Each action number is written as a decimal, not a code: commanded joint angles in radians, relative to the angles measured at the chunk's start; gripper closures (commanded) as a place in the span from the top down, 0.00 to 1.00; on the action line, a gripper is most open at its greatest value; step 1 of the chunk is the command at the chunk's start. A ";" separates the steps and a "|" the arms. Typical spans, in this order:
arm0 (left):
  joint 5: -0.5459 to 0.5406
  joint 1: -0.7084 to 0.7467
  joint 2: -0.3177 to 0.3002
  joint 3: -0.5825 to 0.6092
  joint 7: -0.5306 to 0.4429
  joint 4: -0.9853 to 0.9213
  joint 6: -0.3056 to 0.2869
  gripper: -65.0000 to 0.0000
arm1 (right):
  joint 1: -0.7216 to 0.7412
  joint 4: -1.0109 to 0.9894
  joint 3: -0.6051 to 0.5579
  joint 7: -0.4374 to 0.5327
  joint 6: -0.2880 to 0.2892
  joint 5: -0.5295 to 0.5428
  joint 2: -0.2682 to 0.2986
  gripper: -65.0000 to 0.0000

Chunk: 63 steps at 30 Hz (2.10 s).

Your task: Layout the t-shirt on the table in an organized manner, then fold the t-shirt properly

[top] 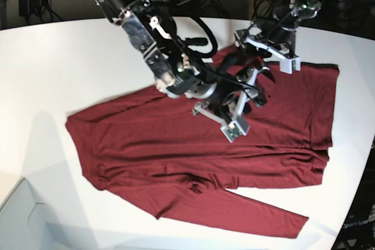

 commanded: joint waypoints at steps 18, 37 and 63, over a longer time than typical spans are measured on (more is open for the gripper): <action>0.021 0.086 -0.203 0.041 0.065 0.188 0.014 0.01 | 0.061 0.054 0.186 0.015 -0.001 0.004 0.039 0.38; -0.117 -0.177 -0.266 -0.434 0.469 0.312 0.003 0.01 | 0.082 -0.219 0.436 0.018 -0.001 0.008 0.216 0.38; -0.408 -0.573 -0.338 -0.590 0.584 0.300 0.005 0.01 | -0.041 -0.124 0.347 0.012 -0.001 0.007 0.214 0.53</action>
